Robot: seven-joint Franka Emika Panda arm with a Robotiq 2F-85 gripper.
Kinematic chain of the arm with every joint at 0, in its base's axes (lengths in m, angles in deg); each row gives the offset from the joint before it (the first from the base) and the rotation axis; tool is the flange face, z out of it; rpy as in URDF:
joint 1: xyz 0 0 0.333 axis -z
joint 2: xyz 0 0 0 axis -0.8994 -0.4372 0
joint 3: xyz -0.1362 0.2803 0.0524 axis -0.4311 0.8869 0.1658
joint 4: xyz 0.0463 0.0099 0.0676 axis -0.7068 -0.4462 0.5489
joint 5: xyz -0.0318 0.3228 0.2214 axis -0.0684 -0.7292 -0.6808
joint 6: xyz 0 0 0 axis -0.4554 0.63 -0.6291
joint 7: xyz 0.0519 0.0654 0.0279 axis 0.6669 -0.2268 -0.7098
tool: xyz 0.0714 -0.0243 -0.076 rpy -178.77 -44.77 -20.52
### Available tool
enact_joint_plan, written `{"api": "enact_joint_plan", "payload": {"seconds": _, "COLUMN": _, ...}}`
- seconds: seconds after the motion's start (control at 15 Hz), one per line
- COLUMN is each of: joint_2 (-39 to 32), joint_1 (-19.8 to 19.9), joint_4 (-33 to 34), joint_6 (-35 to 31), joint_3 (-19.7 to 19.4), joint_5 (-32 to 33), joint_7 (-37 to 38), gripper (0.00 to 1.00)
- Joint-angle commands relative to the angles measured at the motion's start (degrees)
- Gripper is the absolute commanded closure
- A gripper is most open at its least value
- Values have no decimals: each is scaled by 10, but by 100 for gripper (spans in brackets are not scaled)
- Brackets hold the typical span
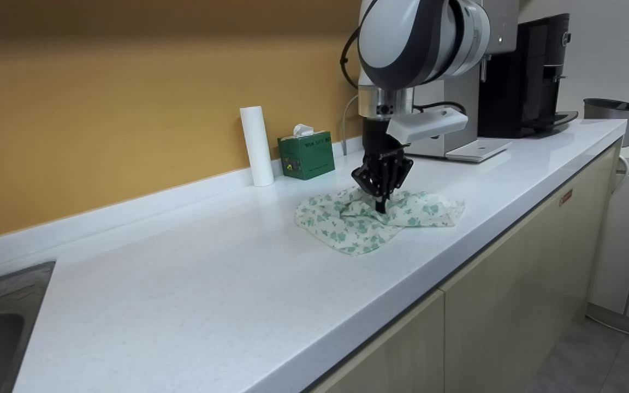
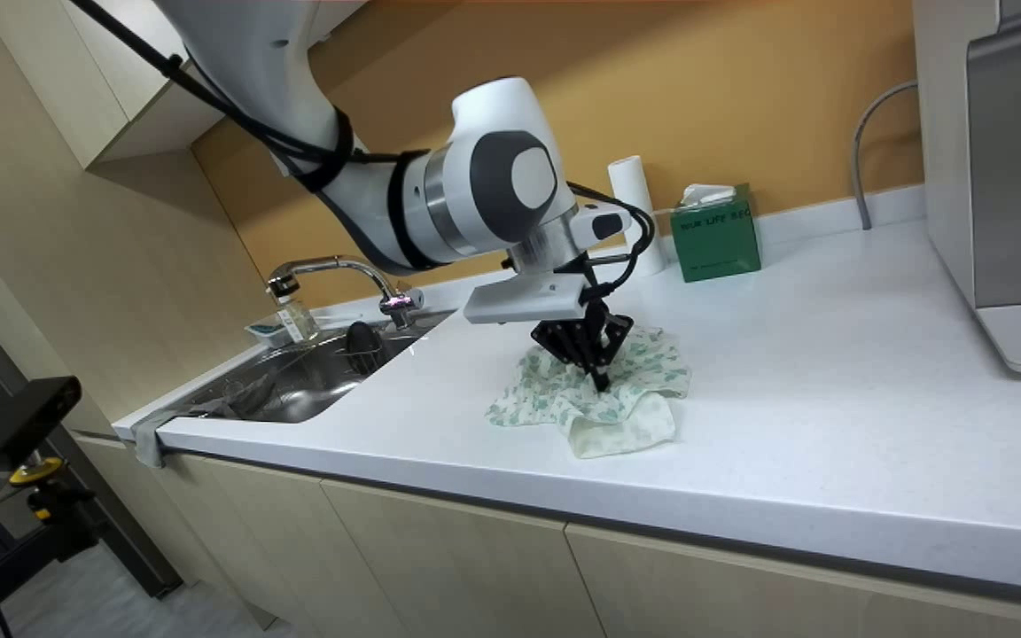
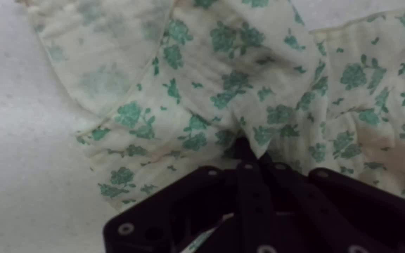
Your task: Use the towel to wipe the counter.
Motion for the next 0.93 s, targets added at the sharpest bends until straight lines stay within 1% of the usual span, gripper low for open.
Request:
{"api": "enact_joint_plan", "payload": {"seconds": 0.0, "joint_2": -6, "joint_1": 8, "joint_4": -13, "joint_6": 9, "joint_3": -21, "joint_5": -5, "joint_7": 30, "gripper": 99}}
{"api": "enact_joint_plan", "payload": {"seconds": 0.27, "joint_2": -2, "joint_1": 20, "joint_4": -29, "joint_6": -15, "joint_3": -62, "joint_5": -11, "joint_7": 80, "gripper": 99}}
{"api": "enact_joint_plan", "payload": {"seconds": 0.53, "joint_2": -16, "joint_1": 30, "joint_4": -21, "joint_6": -31, "joint_3": -110, "joint_5": -6, "joint_7": 135, "gripper": 99}}
{"api": "enact_joint_plan", "payload": {"seconds": 0.67, "joint_2": -24, "joint_1": 36, "joint_4": -12, "joint_6": -26, "joint_3": -123, "joint_5": -11, "joint_7": 154, "gripper": 99}}
{"api": "enact_joint_plan", "payload": {"seconds": 0.8, "joint_2": -30, "joint_1": 35, "joint_4": -5, "joint_6": -17, "joint_3": -124, "joint_5": -12, "joint_7": 161, "gripper": 99}}
{"api": "enact_joint_plan", "payload": {"seconds": 0.87, "joint_2": -31, "joint_1": 31, "joint_4": -5, "joint_6": -13, "joint_3": -118, "joint_5": -10, "joint_7": 158, "gripper": 99}}
